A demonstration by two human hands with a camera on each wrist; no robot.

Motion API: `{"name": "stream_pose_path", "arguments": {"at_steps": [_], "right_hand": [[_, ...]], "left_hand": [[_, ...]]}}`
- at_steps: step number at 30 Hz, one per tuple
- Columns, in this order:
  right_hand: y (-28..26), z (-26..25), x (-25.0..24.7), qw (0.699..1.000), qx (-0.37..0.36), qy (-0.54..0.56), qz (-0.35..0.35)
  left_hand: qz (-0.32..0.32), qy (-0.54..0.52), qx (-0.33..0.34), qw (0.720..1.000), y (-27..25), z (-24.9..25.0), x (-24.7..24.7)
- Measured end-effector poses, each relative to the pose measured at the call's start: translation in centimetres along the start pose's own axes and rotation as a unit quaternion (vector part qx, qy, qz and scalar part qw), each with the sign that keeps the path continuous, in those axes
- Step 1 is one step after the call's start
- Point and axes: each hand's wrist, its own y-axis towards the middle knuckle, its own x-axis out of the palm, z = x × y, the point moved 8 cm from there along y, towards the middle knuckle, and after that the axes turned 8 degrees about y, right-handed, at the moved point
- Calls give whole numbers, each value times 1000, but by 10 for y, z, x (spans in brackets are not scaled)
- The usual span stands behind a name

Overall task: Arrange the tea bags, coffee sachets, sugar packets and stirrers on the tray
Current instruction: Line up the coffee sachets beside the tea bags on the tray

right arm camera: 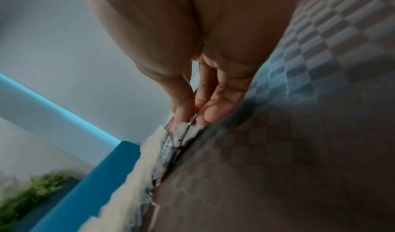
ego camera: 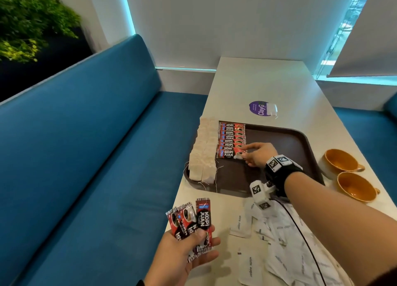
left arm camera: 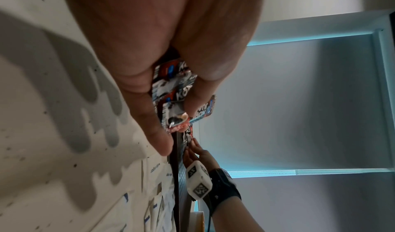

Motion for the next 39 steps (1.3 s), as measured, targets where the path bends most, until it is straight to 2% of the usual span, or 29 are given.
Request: {"name": "stream_pose_path", "arguments": {"at_steps": [13,15,19,21,24,26,28,31,35,39], "right_hand": [[8,-10,5,992,23,-121,35],[6,-12,1,991,8,-123,49],[-14,-36,-6,989,-68,-101,86],[-43,-49,5,994,-94,-26,43],[-105,-55,35,990,-99,59,-79],[-142,-43,54,981,-83,73,-158],[-168,-24,65,977,-67,56,-195],[-188,1,66,979,-48,96,-173],[-198,11,53,974,-49,180,-125],[-197,8,39,967,-36,218,-129]], "left_hand": [[-2,-18,-5,1000,8,1,-5],[0,-24,6,1000,9,3,-5],[17,-40,47,998,12,13,-7],[24,-56,68,996,14,21,-6],[20,-79,91,993,17,31,1],[10,-89,96,991,18,35,7],[-4,-85,102,991,18,37,14],[-20,-36,98,994,17,35,22],[-6,28,69,997,15,29,25],[18,-10,68,998,15,32,21]]}}
